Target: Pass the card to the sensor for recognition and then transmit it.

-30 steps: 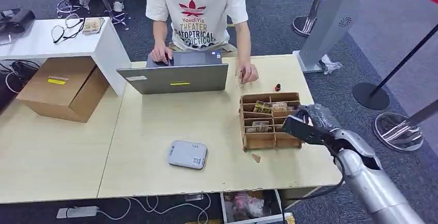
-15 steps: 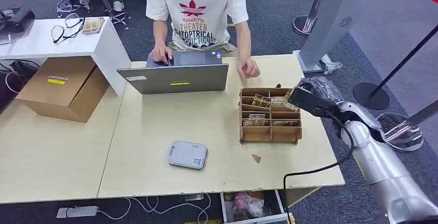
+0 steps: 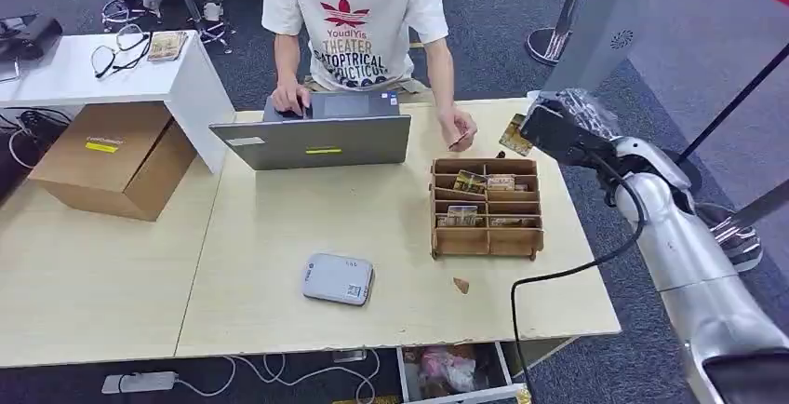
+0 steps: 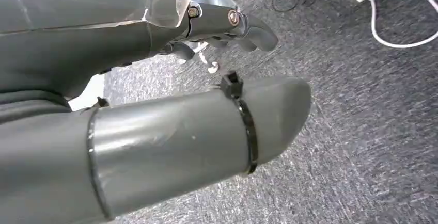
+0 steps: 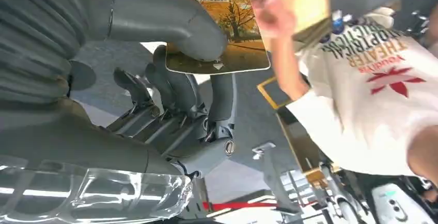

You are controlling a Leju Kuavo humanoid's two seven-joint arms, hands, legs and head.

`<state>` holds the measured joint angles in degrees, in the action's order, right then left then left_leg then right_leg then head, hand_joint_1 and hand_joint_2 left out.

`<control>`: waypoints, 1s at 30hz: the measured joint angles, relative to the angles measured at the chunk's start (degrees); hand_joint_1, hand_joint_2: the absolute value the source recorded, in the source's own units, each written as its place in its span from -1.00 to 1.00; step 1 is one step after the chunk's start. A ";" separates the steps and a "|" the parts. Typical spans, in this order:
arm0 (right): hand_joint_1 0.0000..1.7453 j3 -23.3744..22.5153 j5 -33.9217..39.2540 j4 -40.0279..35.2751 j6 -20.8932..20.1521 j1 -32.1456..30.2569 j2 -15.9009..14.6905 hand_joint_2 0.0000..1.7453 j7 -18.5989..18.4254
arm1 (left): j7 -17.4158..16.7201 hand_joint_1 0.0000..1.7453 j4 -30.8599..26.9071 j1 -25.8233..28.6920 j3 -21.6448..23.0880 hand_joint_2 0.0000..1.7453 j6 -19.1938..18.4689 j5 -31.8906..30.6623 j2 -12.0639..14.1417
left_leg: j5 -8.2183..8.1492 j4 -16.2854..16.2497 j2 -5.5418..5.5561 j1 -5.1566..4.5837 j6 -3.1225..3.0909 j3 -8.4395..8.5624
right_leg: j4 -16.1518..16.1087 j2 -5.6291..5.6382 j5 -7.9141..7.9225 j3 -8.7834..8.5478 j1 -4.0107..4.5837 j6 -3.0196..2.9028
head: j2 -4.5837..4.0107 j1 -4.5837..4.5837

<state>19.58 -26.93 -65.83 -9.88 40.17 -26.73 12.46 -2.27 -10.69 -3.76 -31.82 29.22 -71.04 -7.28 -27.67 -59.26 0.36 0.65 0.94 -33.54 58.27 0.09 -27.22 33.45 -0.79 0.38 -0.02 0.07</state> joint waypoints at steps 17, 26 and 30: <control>1.00 4.55 -1.05 20.90 1.88 18.67 13.33 1.00 -0.48 | -1.35 -1.00 0.00 -0.53 1.62 -1.00 -0.96 -0.98 -0.52 | 0.04 0.00 0.01 0.00 0.03 0.01 | 0.00 0.01 0.00 0.02 0.00 0.00 | 0.00 0.02; 0.84 5.53 -1.55 29.35 2.95 21.54 18.38 1.00 -0.79 | -1.73 -1.00 0.00 -0.56 1.68 -1.00 -1.79 -0.76 -0.46 | 0.05 0.00 0.03 0.01 0.04 0.01 | 0.00 0.00 0.00 0.01 0.01 0.00 | 0.00 0.00; -1.00 5.79 -1.68 31.45 2.95 21.33 19.25 1.00 -0.39 | -1.81 -1.00 0.00 -0.54 1.68 -1.00 -1.79 -0.46 -0.39 | 0.05 0.00 0.03 0.00 0.04 0.01 | -0.01 0.00 0.00 0.01 0.00 0.00 | 0.00 0.00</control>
<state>25.38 -28.61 -34.38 -6.93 61.50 -7.47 12.07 -4.09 -10.69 -4.30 -30.14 27.43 -71.49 -7.67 -27.62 -59.26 0.38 0.66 0.98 -33.53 58.26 0.09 -27.22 33.46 -0.78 0.38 -0.02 0.07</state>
